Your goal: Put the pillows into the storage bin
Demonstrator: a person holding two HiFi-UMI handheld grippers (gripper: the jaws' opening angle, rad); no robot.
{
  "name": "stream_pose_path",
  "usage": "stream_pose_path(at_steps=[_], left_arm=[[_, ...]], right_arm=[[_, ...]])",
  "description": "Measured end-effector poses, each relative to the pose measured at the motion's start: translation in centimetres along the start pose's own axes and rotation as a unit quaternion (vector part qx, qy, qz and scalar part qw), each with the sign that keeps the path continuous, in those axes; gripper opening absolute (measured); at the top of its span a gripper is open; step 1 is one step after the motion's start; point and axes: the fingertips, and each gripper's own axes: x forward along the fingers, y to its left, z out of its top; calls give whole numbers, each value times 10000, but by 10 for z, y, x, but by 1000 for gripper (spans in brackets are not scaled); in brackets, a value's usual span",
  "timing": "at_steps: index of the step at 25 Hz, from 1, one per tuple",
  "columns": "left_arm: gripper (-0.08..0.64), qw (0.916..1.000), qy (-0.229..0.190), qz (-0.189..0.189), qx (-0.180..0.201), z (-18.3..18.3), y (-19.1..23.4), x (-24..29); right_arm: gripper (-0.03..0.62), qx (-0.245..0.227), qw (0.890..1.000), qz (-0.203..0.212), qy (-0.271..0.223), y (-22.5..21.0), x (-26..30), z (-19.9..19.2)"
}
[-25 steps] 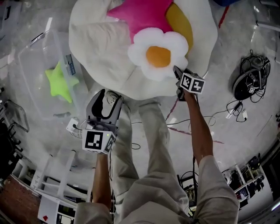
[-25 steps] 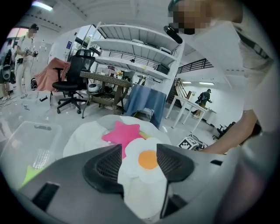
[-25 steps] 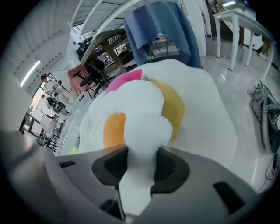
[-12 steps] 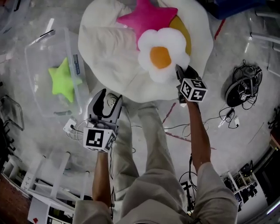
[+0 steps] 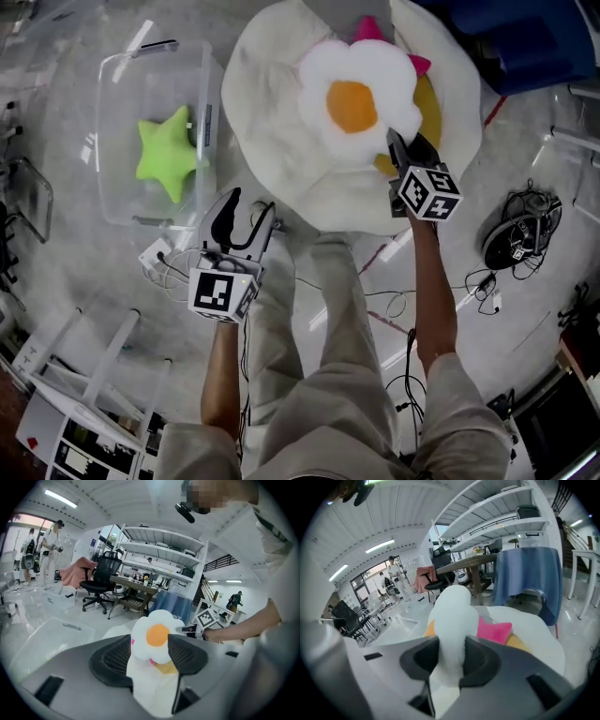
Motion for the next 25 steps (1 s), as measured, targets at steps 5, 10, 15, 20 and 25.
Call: stream_pose_path(at_steps=[5, 10, 15, 20, 25], left_arm=[[241, 9986, -173, 470, -194, 3, 55, -38], [241, 9932, -356, 1003, -476, -4, 108, -81], [241, 9863, -465, 1403, -737, -12, 159, -119], [241, 9781, -503, 1771, -971, -25, 200, -157], [241, 9711, -553, 2038, -1113, -35, 229, -183]], right_arm=[[109, -170, 9985, 510, -41, 79, 43, 27], [110, -451, 9924, 1147, 14, 175, 95, 47], [112, -708, 9835, 1664, 17, 272, 143, 67], [124, -890, 9754, 2017, 94, 358, 187, 73], [396, -151, 9647, 2620, 227, 429, 239, 60]])
